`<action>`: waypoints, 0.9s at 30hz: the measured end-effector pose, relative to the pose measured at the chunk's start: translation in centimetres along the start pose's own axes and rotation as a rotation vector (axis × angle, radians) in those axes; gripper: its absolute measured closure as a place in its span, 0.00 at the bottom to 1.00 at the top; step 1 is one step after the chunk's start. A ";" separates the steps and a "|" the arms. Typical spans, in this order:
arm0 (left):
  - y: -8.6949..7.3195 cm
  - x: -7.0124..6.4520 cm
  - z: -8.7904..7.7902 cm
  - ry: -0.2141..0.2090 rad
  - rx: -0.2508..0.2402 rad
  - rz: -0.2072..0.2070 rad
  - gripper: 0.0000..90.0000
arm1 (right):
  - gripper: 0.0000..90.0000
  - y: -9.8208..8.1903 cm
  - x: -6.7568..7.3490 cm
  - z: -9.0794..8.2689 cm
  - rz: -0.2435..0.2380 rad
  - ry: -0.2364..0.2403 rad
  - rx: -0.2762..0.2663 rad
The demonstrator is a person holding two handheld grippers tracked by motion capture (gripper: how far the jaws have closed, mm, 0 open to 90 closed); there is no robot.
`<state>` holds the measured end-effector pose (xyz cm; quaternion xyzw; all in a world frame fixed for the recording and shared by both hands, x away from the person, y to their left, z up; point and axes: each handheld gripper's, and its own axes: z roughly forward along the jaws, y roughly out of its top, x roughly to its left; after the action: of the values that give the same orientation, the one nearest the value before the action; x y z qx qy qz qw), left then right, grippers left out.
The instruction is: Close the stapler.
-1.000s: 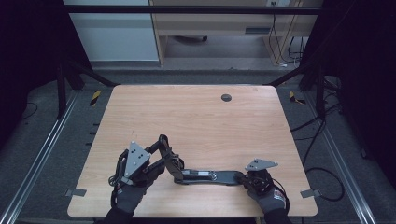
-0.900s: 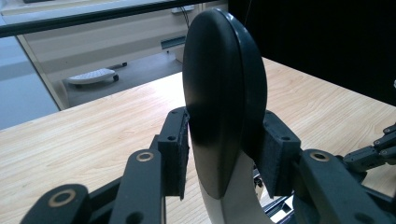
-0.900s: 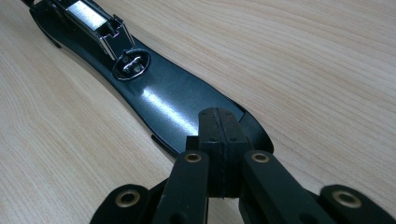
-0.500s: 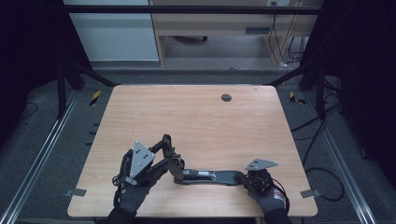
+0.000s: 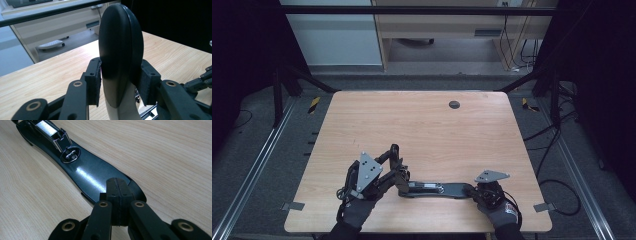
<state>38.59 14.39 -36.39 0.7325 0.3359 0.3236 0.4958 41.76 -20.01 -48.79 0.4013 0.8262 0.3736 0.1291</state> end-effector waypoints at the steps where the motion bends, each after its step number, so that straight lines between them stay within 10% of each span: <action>1: 0.0 -0.1 0.0 0.002 0.001 0.002 0.65 | 1.00 0.0 0.0 0.0 0.000 -0.001 0.000; 27: 0.5 -1.9 1.0 0.015 -0.001 0.073 0.65 | 1.00 0.0 0.0 0.0 -0.008 -0.002 0.000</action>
<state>38.42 12.15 -36.48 0.7417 0.3124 0.3470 0.4815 41.76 -20.01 -48.81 0.3984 0.8278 0.3726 0.1313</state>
